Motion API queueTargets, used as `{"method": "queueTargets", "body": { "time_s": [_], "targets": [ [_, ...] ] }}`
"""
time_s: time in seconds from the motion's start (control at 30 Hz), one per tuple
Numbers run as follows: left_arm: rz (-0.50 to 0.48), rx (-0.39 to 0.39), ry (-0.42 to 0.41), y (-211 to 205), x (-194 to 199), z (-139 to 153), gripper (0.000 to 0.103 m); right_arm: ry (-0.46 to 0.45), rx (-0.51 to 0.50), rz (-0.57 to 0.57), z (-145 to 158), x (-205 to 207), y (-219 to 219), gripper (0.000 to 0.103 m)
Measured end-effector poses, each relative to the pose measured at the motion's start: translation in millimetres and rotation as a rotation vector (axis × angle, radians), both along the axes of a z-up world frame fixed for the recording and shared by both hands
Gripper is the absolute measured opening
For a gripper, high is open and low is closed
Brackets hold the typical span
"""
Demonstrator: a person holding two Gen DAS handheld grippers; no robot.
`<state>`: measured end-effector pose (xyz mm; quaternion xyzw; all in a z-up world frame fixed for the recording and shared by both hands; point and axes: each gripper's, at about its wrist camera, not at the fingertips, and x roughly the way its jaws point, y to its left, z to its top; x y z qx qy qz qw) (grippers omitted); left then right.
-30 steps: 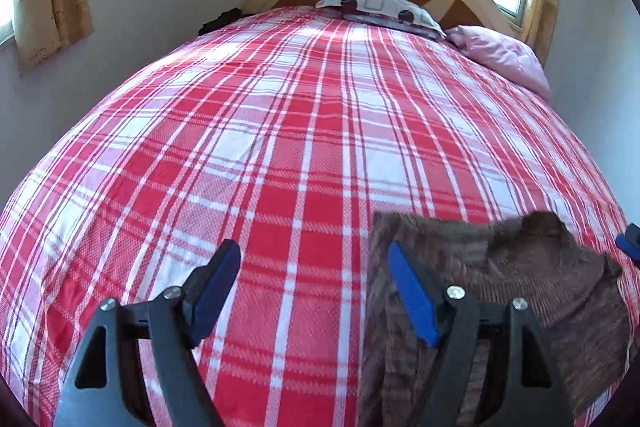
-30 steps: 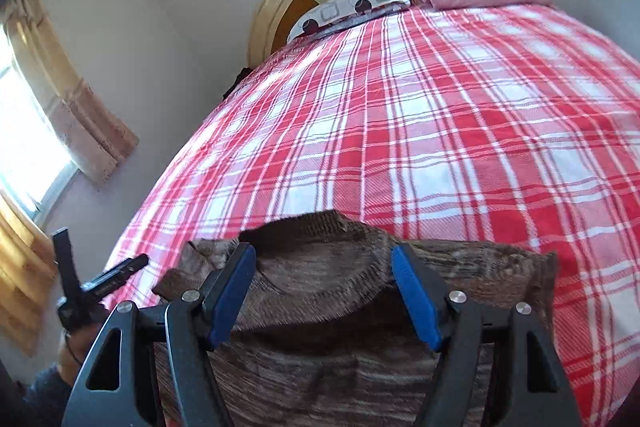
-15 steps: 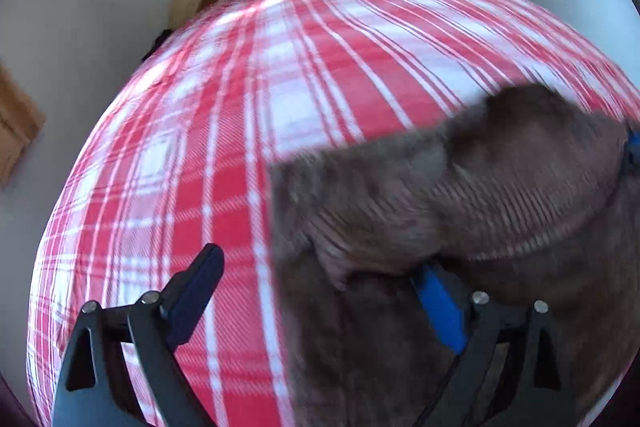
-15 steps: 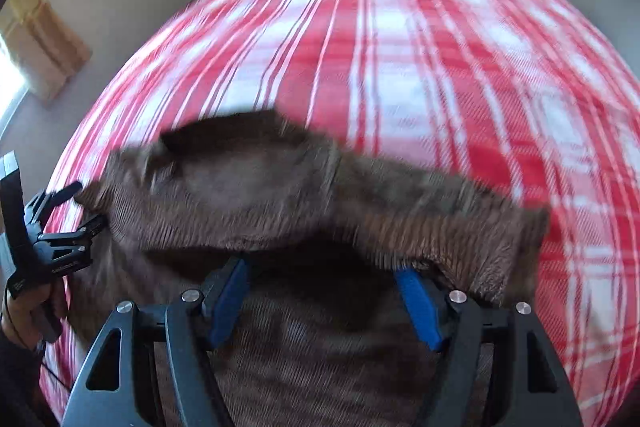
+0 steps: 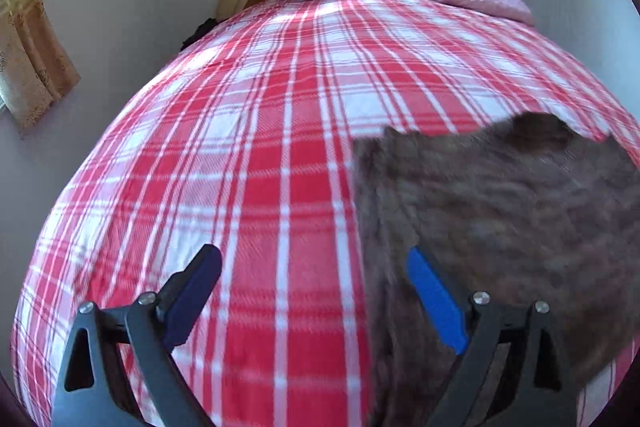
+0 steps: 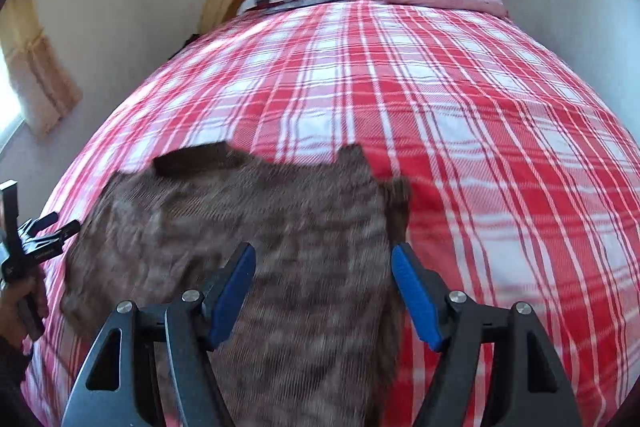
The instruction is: Fold small clothes
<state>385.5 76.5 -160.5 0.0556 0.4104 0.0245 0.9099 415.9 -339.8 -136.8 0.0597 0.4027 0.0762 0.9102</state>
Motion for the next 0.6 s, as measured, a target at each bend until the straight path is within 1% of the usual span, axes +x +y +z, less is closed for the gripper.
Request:
{"method": "queueTargets", "body": {
  "time_s": [0.07, 0.13, 0.2, 0.23, 0.3, 0.33, 0.37, 0.4, 0.47, 0.5, 0.53, 0.57, 0.6],
  "targets": [
    [-0.034, -0.024, 0.012, -5, -22, -2, 0.097, 0.0, 0.008, 0.045, -3, -27, 3, 0.071],
    [-0.057, -0.028, 0.027, -12, -30, -9, 0.097, 0.023, 0.01, 0.076, -11, -47, 7, 0.071],
    [-0.073, -0.029, 0.058, -17, -39, -21, 0.097, 0.067, -0.055, 0.079, -24, -65, 12, 0.071],
    [-0.077, -0.014, 0.087, -20, -42, -30, 0.097, 0.086, -0.079, 0.076, -32, -71, 13, 0.071],
    [-0.071, -0.025, 0.069, -17, -49, -31, 0.099, 0.148, -0.106, 0.086, -50, -79, 13, 0.071],
    [-0.064, -0.017, 0.081, -16, -50, -32, 0.103, 0.135, -0.123, 0.093, -54, -85, 13, 0.071],
    [-0.063, -0.012, 0.095, -15, -50, -32, 0.103, 0.118, -0.118, 0.088, -54, -90, 12, 0.071],
    [-0.064, -0.025, 0.097, -12, -52, -32, 0.103, 0.118, -0.109, 0.079, -53, -93, 10, 0.071],
    [-0.059, -0.045, 0.097, -7, -54, -33, 0.103, 0.093, -0.108, 0.061, -42, -99, 10, 0.071],
    [-0.06, -0.054, 0.097, -5, -54, -34, 0.103, 0.061, -0.064, 0.063, -33, -101, 10, 0.071],
    [-0.059, -0.083, 0.099, -2, -53, -36, 0.103, 0.048, -0.027, 0.069, -28, -102, 10, 0.07],
    [-0.051, -0.122, 0.107, 3, -53, -39, 0.103, 0.049, -0.004, 0.063, -25, -101, 11, 0.062],
    [-0.043, -0.157, 0.112, 6, -52, -41, 0.103, 0.058, -0.011, 0.044, -23, -97, 12, 0.054]
  ]
}}
